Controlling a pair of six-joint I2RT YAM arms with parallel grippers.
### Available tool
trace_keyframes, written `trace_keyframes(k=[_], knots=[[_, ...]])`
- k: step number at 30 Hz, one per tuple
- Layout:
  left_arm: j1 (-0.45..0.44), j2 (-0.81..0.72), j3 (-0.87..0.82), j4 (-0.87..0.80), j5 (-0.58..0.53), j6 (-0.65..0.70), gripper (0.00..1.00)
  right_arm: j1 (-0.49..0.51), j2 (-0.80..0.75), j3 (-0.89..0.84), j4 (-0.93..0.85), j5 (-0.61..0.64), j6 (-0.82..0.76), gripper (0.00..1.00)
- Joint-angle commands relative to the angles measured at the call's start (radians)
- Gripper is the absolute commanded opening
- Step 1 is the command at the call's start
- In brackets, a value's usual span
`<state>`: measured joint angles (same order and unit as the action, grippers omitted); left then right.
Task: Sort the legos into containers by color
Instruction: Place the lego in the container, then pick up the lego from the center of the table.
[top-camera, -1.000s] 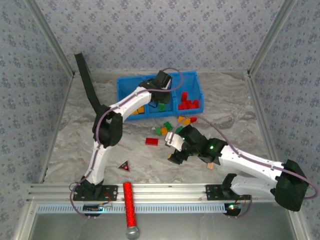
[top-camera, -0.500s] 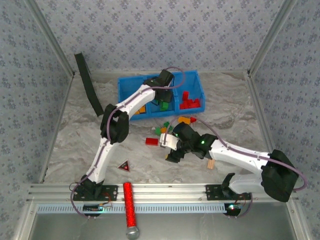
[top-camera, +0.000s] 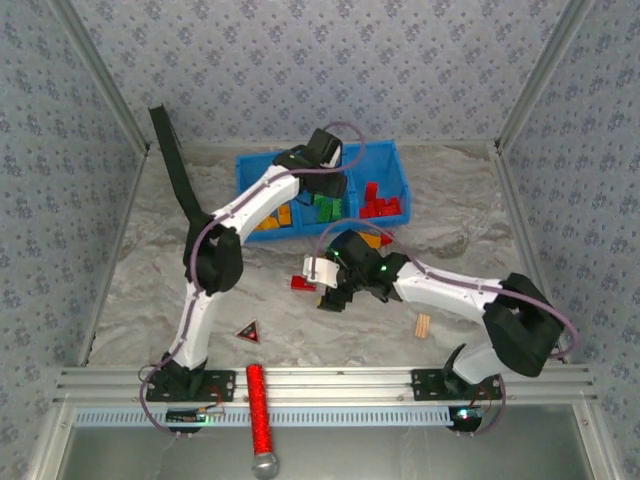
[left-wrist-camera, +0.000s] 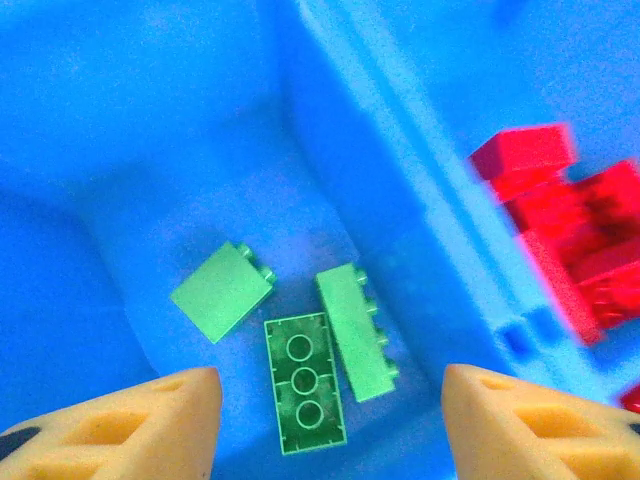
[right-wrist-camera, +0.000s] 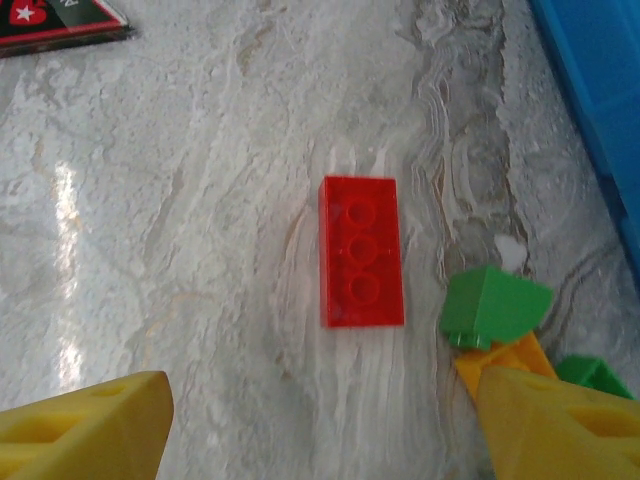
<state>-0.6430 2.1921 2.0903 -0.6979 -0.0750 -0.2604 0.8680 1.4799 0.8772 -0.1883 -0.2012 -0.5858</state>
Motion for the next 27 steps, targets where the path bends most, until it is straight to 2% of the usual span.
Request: trace_keyframes(k=[1,5,12,16,23,27], knots=[[0.012,-0.145,-0.024,0.05,0.057,0.033,0.62,0.002,0.068,0.061,0.036,-0.04,-0.049,0.81],[0.037,-0.273,-0.11,0.055,0.07,0.047,0.62,0.022,0.173,0.113,0.051,0.001,-0.072,0.8],[0.108,-0.587,-0.393,0.101,0.067,0.028,0.65,0.043,0.313,0.21,0.026,0.014,-0.094,0.79],[0.139,-0.736,-0.527,0.103,0.019,0.017,0.66,0.05,0.365,0.258,-0.028,0.027,-0.113,0.78],[0.174,-0.897,-0.711,0.089,-0.001,-0.02,0.67,0.06,0.445,0.307,-0.096,0.074,-0.108,0.7],[0.187,-0.973,-0.767,0.06,-0.008,-0.009,0.67,0.069,0.46,0.333,-0.088,0.103,-0.094,0.61]])
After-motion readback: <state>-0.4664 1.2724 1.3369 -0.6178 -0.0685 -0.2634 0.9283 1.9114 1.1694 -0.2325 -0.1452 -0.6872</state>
